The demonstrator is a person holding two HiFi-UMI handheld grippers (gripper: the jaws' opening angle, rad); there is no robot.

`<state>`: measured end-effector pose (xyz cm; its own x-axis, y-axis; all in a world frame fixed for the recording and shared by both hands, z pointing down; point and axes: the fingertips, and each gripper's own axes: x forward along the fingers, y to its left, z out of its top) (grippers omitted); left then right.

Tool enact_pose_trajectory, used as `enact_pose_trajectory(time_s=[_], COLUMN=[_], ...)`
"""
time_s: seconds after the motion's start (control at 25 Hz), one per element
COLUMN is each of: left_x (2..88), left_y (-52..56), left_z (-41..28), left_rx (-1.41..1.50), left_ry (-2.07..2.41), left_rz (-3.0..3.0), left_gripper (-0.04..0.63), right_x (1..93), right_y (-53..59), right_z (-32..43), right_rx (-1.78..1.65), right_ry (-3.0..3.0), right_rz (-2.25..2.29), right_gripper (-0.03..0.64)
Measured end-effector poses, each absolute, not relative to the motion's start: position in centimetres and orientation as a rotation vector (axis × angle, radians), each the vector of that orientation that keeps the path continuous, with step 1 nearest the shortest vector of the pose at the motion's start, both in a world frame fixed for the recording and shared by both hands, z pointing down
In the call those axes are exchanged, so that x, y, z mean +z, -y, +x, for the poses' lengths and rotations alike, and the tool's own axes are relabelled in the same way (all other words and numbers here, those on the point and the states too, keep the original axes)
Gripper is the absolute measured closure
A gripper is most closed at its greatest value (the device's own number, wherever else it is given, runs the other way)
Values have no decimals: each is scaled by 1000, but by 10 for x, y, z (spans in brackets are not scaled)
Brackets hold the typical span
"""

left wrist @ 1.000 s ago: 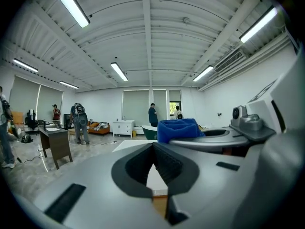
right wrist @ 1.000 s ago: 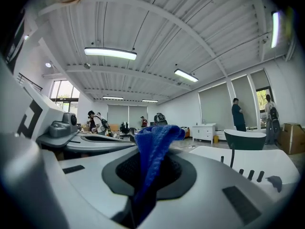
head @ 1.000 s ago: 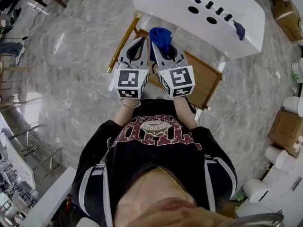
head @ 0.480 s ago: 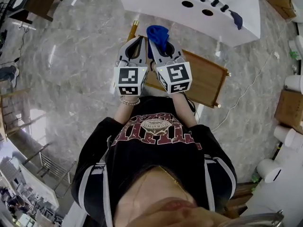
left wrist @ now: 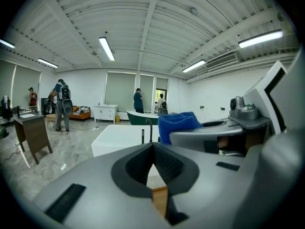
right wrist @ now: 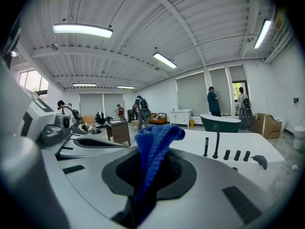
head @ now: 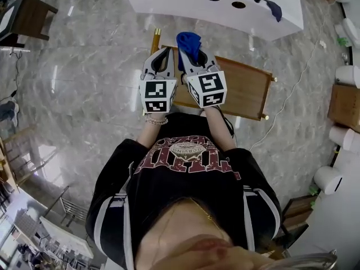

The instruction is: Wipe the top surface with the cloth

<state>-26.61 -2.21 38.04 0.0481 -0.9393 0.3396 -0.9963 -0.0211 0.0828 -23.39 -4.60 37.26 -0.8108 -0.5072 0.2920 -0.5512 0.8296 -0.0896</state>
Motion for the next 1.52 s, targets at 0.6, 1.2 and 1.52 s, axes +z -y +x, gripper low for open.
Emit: enact_pose_trajectory(time_s=[0.6, 1.2, 1.52], left_x=[490, 584, 638], left_y=[31, 17, -13], left_z=[-276, -282, -267], left_rx=[328, 381, 453], left_ry=[1771, 1773, 1687], left_rz=[1946, 1688, 1567], left_gripper=[549, 549, 549], right_x=[480, 604, 661], right_y=[60, 68, 70], right_z=[-260, -303, -317], right_rx=[398, 441, 527], right_ry=[2547, 2395, 2303], right_rz=[778, 440, 396], right_gripper=[561, 561, 561])
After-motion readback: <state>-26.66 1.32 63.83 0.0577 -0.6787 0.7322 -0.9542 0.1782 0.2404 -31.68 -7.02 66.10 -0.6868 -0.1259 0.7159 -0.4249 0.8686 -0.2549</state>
